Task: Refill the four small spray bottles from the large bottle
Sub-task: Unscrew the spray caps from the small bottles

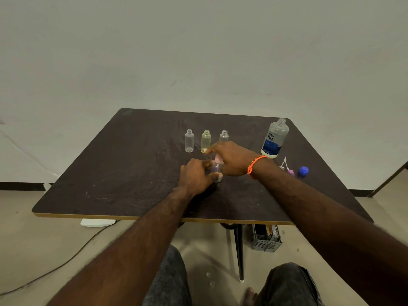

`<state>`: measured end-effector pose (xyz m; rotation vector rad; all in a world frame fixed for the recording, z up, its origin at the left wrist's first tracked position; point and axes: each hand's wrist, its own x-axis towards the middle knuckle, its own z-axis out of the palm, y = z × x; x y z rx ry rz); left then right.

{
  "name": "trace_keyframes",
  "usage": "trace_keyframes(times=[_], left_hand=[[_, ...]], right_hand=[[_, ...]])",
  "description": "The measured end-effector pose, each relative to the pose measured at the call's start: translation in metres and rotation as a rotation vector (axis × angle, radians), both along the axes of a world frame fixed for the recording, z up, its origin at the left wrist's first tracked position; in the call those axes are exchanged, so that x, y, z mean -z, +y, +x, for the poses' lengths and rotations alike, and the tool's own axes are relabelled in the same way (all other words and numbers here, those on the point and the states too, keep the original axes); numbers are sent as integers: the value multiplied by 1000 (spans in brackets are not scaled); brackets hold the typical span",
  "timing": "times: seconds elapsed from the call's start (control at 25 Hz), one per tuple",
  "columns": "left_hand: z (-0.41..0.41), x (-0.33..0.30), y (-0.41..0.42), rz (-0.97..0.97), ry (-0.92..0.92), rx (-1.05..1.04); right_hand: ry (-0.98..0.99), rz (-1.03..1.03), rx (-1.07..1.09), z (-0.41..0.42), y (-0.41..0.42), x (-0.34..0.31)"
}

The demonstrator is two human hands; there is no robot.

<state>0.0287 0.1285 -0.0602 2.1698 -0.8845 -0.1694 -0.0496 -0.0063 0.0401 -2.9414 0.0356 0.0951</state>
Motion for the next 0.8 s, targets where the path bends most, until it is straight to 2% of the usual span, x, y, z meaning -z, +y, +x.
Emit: trace_keyframes(times=[0.08,0.2,0.28,0.48,0.64,0.8], left_hand=[[-1,-1,0,-1,-23,4],[-2,-3,0,-12,-27,-17],[-2,-2,0,-14,-23,-11],[-1,1,0,6,-21,-14],[-2,0,0,2,-25,-10],[-2,1,-1,-11,-9,-13]], right_hand=[[-90,2,81,1,-3,5],[-141,-146,248,1,-6,9],[-136,-132,238,-2,-5,7],[-77,113,89,-9,1,-2],[-187,49,216,-9,-3,6],[-181,-49,325,-9,-5,7]])
